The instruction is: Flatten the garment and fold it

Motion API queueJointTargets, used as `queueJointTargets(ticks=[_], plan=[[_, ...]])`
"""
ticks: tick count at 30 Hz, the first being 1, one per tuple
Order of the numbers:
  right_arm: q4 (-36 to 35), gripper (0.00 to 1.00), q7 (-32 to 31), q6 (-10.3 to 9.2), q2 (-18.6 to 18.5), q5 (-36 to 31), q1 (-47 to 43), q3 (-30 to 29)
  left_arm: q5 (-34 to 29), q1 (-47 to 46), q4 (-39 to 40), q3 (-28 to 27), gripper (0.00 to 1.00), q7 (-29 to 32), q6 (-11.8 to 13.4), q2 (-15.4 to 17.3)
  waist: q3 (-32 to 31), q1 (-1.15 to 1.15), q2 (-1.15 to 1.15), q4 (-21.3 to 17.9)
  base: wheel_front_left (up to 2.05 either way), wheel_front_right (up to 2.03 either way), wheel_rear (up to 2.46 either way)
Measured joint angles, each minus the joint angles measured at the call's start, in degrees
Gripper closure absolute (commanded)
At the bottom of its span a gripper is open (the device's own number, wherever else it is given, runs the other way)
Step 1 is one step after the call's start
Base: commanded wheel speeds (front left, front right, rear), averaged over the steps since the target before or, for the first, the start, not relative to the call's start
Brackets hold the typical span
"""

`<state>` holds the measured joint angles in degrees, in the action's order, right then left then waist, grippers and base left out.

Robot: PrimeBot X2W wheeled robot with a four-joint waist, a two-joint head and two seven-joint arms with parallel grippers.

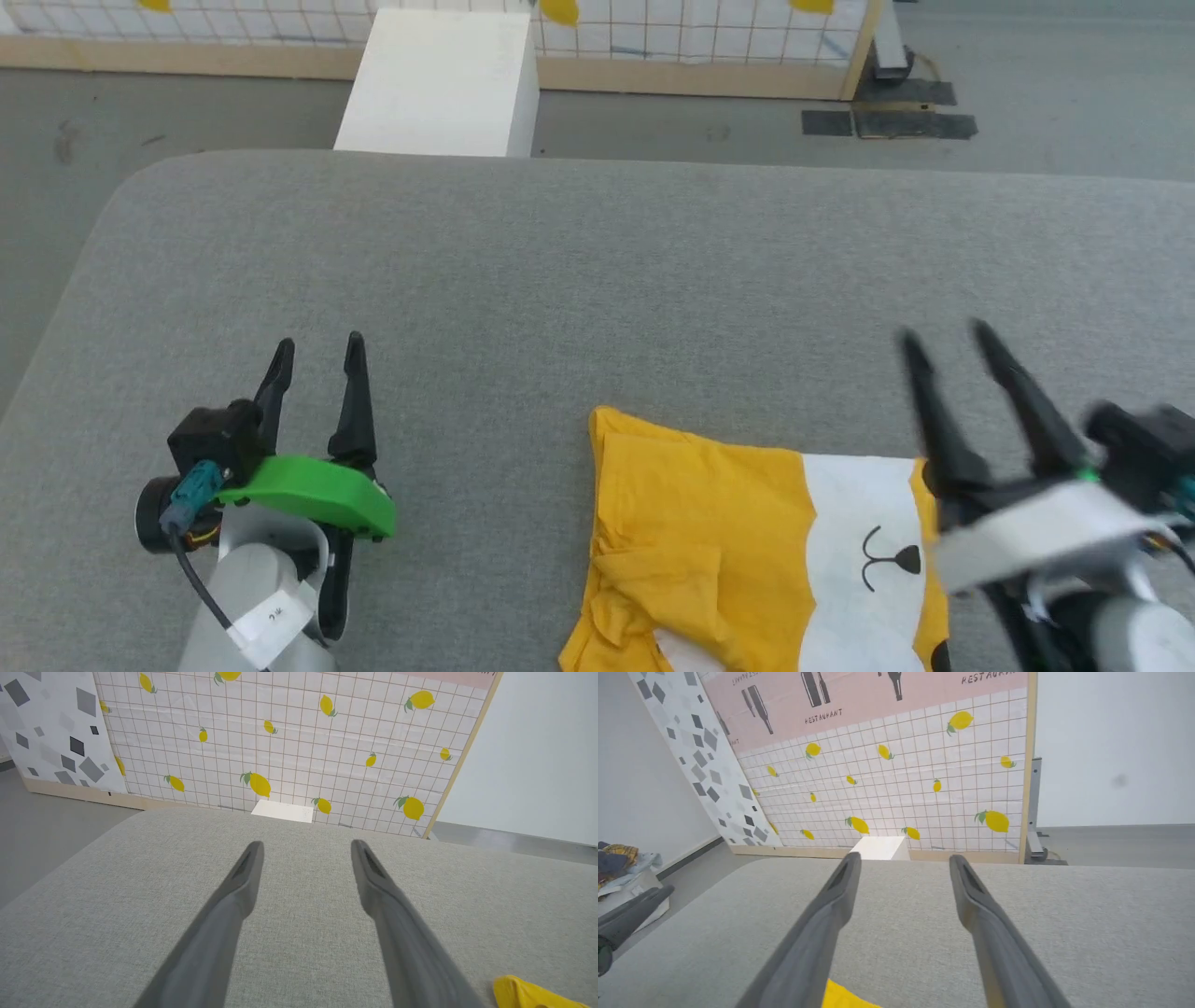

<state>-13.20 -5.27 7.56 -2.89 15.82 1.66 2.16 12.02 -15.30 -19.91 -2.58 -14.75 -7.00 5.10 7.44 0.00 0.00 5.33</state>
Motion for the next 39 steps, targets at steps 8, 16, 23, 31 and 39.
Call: queueJointTargets(ticks=[8, 16, 23, 31, 39], plan=[[8.8, 0.0, -4.4, 0.0, 0.0, 3.2, -8.3, -10.0, -0.2, 1.2, 0.7, -0.4, 0.0, 0.0, 0.0, 0.0, -1.0, 0.0, 0.0, -1.3, 0.0, 0.0, 0.0], [17.2, 0.0, -13.8, 0.0, 0.0, 13.3, -9.0, -7.8, -0.4, 1.2, 1.1, -0.3, 0.0, 0.0, 0.0, -0.2, -0.5, 0.0, 0.0, -1.3, 0.0, 0.0, 0.0], [21.4, 0.0, -18.2, 0.01, -0.2, 17.9, -7.8, -6.3, -0.4, 1.1, 1.0, 0.1, 0.0, 0.0, 0.0, -0.4, -0.3, 0.0, 0.0, -0.6, 0.0, 0.0, 0.0], [19.4, 1.0, -23.1, -0.01, -0.2, 12.7, -5.0, -2.9, -0.5, 1.1, 1.0, -0.3, 0.0, 0.0, 0.0, -0.8, -0.1, 0.0, 0.0, -0.8, 0.0, 0.0, 0.0], [6.4, 1.0, -30.1, 0.04, -2.2, -12.9, 4.3, 7.9, -0.4, 1.1, 2.5, -1.5, 0.0, 0.0, 0.0, -1.0, 0.8, 0.0, 0.0, -3.0, 0.0, 0.0, 0.0]])
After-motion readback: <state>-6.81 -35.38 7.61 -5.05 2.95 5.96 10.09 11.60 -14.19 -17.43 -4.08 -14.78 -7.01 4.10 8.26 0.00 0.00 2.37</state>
